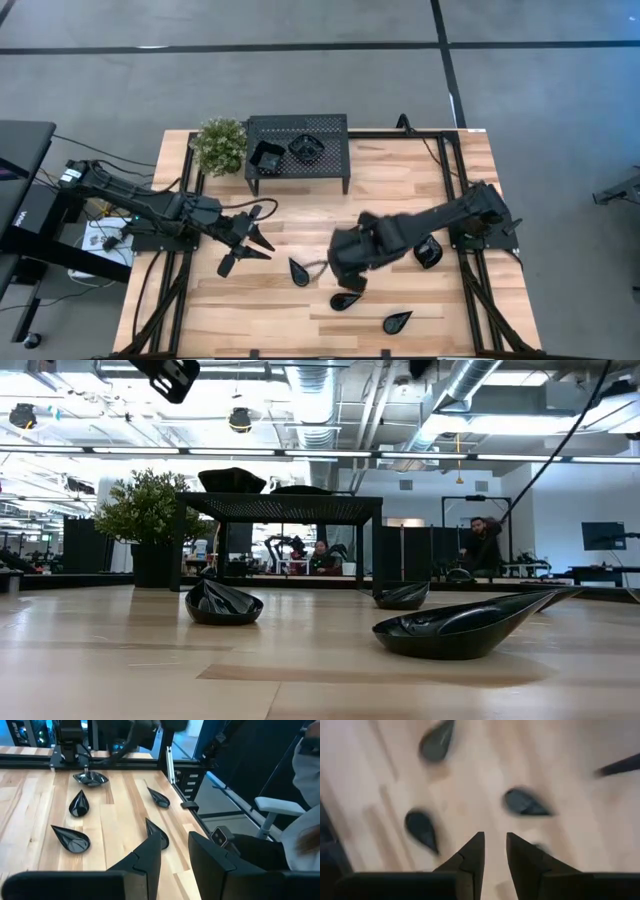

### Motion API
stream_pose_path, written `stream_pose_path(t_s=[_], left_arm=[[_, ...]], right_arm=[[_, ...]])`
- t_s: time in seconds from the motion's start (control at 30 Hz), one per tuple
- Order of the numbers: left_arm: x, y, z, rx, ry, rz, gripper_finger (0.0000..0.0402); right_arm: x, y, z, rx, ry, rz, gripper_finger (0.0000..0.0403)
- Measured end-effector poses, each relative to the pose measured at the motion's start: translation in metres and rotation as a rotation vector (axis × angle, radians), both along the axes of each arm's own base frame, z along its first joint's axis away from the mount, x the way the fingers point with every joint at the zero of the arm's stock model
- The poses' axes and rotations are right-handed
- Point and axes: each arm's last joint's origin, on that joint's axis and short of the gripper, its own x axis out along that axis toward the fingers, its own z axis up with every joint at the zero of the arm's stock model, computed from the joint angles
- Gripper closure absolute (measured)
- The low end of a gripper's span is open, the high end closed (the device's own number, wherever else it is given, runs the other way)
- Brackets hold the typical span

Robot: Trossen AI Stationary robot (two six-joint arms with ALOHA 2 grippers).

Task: Pick & Place Mini shaped plates
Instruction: Stack the leaf shaped plate on top of the leaf shaped plate on the shelf

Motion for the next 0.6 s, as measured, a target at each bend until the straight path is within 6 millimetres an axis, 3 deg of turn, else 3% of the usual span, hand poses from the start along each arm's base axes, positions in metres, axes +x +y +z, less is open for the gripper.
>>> stream_pose_path(t_s=[0.13,0.27,0.47,0.6], left_arm=[[0.001,0.0,-0.001,0.001,0.002,0.0,0.0302],[0.001,0.0,-0.001,0.0,0.001,0.0,0.0302],[0.001,0.0,-0.001,0.0,0.001,0.0,0.0302],[0.001,0.0,-0.001,0.0,0.0,0.0,0.0302]], right_arm=[[-0.006,0.002,-0.045,0.107,0.086,0.029,0.0327],[-0.022,-0.008,-0.076,0.182,0.154,-0.023,0.0327],[-0.056,-0.026,-0.093,0.184,0.201,-0.152,0.0327],[-0.079,-0.03,-0.108,0.19,0.247,-0.352,0.0327]])
